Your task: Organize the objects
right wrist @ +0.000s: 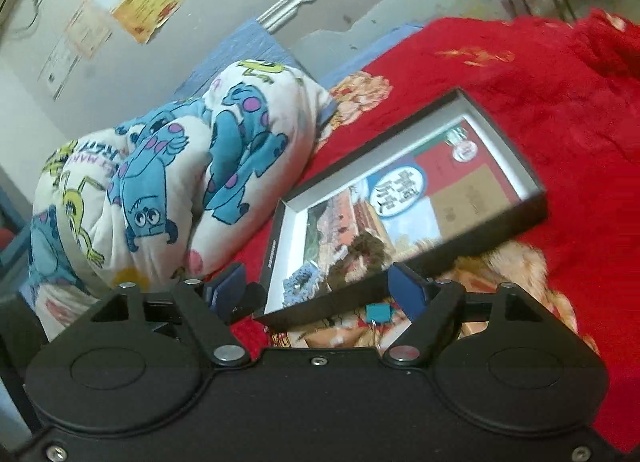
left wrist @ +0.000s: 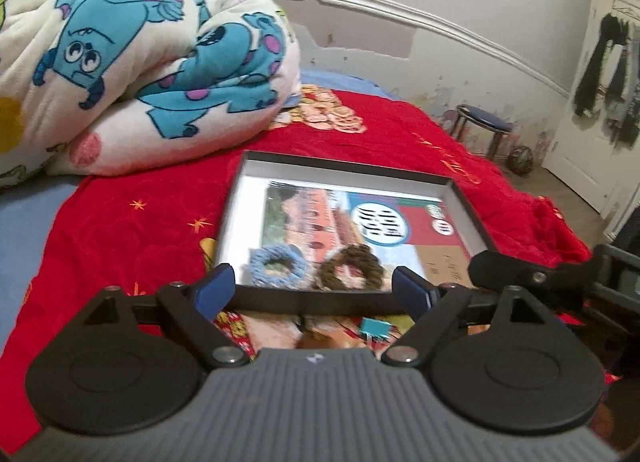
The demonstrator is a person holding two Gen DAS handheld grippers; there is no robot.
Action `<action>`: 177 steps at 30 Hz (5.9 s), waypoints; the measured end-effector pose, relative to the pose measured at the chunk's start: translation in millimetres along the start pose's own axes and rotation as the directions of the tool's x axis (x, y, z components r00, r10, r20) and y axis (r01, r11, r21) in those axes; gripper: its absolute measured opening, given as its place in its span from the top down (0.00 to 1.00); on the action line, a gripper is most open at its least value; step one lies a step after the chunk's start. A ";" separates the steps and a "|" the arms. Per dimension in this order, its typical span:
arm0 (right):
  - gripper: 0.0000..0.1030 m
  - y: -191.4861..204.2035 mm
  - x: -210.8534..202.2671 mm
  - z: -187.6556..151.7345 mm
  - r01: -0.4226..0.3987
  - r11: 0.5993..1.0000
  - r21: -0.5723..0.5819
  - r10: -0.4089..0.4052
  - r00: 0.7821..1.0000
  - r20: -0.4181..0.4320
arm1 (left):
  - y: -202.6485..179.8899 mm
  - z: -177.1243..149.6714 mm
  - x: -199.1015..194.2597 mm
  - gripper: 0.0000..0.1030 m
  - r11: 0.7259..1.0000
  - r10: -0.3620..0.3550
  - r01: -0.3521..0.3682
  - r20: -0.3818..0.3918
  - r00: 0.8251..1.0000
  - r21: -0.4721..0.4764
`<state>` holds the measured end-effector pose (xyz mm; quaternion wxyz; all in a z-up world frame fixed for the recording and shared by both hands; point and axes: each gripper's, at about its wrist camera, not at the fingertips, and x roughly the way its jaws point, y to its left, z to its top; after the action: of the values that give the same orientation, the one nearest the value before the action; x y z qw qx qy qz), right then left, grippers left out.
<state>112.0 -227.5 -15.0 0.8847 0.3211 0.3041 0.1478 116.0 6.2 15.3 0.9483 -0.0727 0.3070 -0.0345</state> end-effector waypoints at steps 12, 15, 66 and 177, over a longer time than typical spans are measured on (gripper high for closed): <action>0.25 -22.1 -73.2 -5.1 0.203 0.977 -0.062 -0.197 0.977 0.082 | -27.2 -27.6 -26.9 0.11 0.994 -0.074 0.076 -0.020 0.997 0.080; 0.25 -39.6 -89.6 -6.6 0.255 0.967 -0.014 -0.254 0.965 0.073 | -34.6 -36.1 -31.4 0.11 0.992 -0.094 0.097 -0.039 0.995 0.080; 0.58 -63.3 -9.0 -30.2 0.330 0.944 0.030 -0.323 0.936 -0.138 | -63.8 -77.3 36.6 0.65 0.993 0.000 0.026 -0.225 0.974 0.113; 0.68 -41.7 -32.4 -35.0 0.317 0.948 0.010 -0.317 0.948 0.043 | -73.9 -75.3 29.2 0.78 0.984 0.032 -0.003 -0.161 0.986 0.177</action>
<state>67.7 -256.9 -49.4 0.9028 0.2728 0.3325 -0.0037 93.9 -78.8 -50.0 0.9230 0.0170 0.3800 -0.0591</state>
